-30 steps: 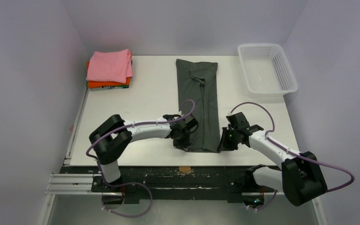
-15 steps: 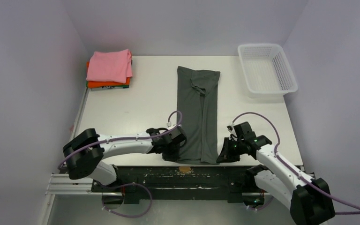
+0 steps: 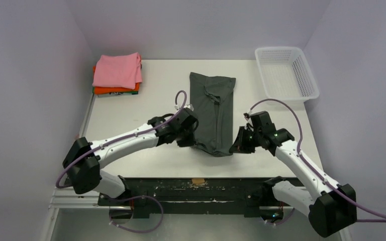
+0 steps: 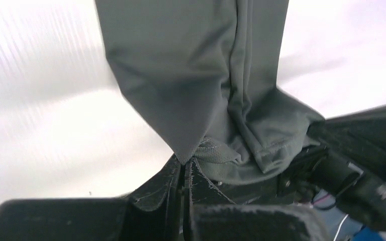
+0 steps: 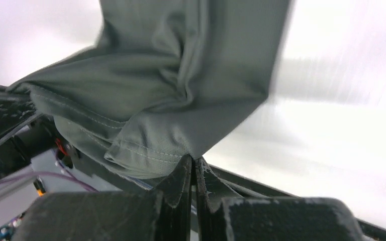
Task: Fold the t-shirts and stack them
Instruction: Fold the folded rectangular tshirt in 1/3 of the way, then grab one side of the 2/3 rectangular tshirt with both arms
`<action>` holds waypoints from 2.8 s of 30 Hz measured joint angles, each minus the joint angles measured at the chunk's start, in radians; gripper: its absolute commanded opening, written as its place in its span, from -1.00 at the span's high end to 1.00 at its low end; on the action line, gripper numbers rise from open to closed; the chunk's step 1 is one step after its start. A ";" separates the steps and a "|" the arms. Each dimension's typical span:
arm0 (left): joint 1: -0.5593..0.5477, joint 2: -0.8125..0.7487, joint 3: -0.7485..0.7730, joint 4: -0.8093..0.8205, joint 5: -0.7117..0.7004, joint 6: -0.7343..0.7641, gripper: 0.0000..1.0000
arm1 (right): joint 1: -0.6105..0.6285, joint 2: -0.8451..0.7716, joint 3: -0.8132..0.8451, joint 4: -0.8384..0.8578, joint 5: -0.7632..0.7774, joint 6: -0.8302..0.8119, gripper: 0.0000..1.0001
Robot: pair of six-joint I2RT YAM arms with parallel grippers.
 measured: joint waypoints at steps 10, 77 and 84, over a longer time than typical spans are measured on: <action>0.246 0.344 0.398 -0.057 0.051 0.183 1.00 | -0.091 0.353 0.340 0.148 0.149 -0.003 1.00; 0.371 0.506 0.150 0.243 0.349 0.214 1.00 | -0.161 0.590 0.076 0.500 0.011 -0.073 1.00; 0.331 0.349 -0.051 0.311 0.315 0.217 1.00 | -0.159 0.467 0.009 0.427 -0.031 -0.117 1.00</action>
